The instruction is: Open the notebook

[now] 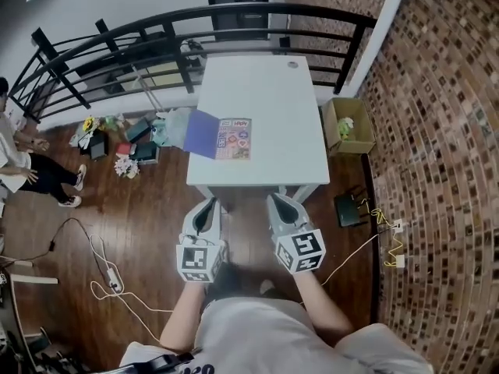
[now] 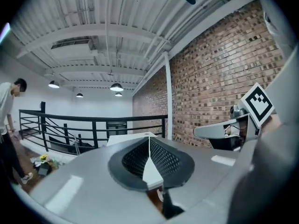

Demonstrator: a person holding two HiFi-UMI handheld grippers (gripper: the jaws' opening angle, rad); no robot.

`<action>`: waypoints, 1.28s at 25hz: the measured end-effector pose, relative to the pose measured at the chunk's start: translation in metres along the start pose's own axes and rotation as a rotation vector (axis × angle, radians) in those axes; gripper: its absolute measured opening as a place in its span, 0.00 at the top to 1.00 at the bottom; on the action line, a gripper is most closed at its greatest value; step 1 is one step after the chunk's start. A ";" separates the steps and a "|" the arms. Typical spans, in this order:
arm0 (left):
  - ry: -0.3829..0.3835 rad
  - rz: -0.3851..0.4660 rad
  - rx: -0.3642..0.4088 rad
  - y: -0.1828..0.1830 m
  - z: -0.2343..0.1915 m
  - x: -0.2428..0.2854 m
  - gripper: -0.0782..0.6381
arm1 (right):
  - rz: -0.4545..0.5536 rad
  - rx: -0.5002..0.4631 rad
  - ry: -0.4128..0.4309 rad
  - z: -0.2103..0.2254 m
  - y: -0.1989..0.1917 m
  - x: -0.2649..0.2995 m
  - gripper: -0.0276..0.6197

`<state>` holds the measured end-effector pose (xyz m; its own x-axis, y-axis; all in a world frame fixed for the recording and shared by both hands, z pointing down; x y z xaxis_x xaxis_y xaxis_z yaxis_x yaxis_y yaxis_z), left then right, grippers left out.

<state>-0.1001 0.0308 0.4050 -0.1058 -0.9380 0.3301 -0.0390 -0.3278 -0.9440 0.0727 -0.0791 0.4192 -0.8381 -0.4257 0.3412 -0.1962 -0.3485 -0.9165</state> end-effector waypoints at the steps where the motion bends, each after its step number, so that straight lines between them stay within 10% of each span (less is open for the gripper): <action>1: -0.003 -0.001 0.003 -0.001 0.007 -0.011 0.87 | 0.006 -0.014 0.010 -0.008 0.002 -0.012 0.97; 19: -0.003 0.156 -0.017 -0.002 -0.005 -0.128 0.87 | 0.099 -0.203 -0.055 -0.138 0.010 -0.076 0.97; 32: -0.097 0.139 0.009 -0.016 -0.001 -0.131 0.87 | 0.088 -0.159 -0.177 -0.136 0.003 -0.091 0.97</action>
<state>-0.0869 0.1585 0.3766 -0.0129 -0.9807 0.1950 -0.0215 -0.1947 -0.9806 0.0792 0.0723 0.3570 -0.7558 -0.5934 0.2769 -0.2158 -0.1734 -0.9609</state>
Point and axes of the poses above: the fingertips, and each gripper's own axes: x forward along the fingers, z to its right, y out of its top, the point moved 8 cm from there along -x, backward along the fingers, and after that the axes turned 10 degrees about -z, right-handed, at the moved point
